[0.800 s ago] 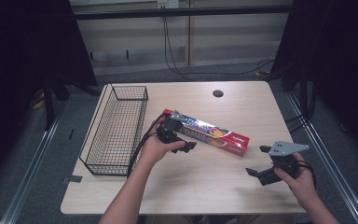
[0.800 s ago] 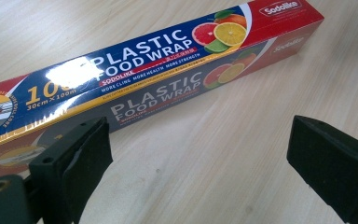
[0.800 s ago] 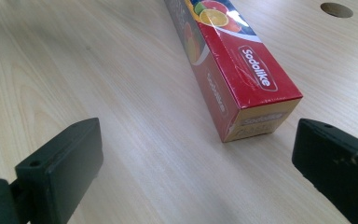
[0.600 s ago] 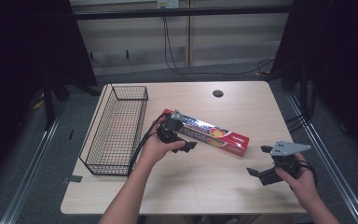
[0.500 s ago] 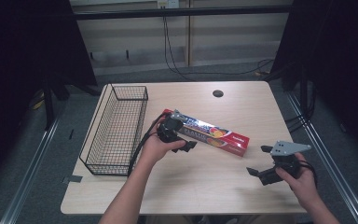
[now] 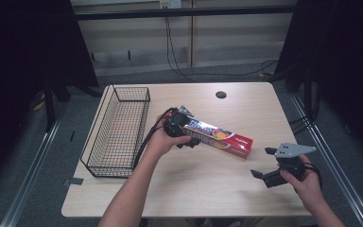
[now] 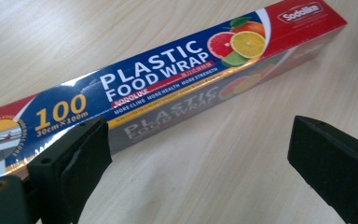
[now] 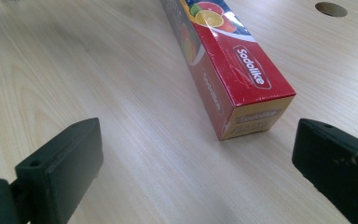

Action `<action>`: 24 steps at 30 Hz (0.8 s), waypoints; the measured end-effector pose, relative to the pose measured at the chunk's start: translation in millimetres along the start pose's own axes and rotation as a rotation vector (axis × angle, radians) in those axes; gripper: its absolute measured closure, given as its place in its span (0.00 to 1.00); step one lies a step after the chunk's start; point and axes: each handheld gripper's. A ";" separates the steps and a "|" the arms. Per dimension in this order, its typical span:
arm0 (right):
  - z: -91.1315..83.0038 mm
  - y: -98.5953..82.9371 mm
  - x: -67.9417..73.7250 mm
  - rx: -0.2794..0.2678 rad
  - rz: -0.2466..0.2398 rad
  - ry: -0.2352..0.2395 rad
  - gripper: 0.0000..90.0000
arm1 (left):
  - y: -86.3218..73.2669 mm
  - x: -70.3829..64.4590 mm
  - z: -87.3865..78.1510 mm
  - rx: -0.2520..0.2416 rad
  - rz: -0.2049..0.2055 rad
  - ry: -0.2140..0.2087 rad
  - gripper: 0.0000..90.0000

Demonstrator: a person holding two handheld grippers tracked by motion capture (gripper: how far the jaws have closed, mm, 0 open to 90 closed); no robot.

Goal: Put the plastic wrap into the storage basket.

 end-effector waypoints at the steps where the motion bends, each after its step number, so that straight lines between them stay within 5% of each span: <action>1: -0.2 0.0 -0.2 0.001 0.002 0.000 0.02 | 1.6 2.0 1.4 0.007 0.010 -0.003 0.06; 24: -2.5 -0.1 -3.5 -0.011 0.000 0.014 0.02 | 27.2 20.5 41.2 0.083 0.096 -0.036 0.05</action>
Point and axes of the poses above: each handheld gripper's, and its own axes: z roughly forward along the jaws, y roughly out of its top, x roughly to its left, and after that the axes turned 1 degree about z, right-handed
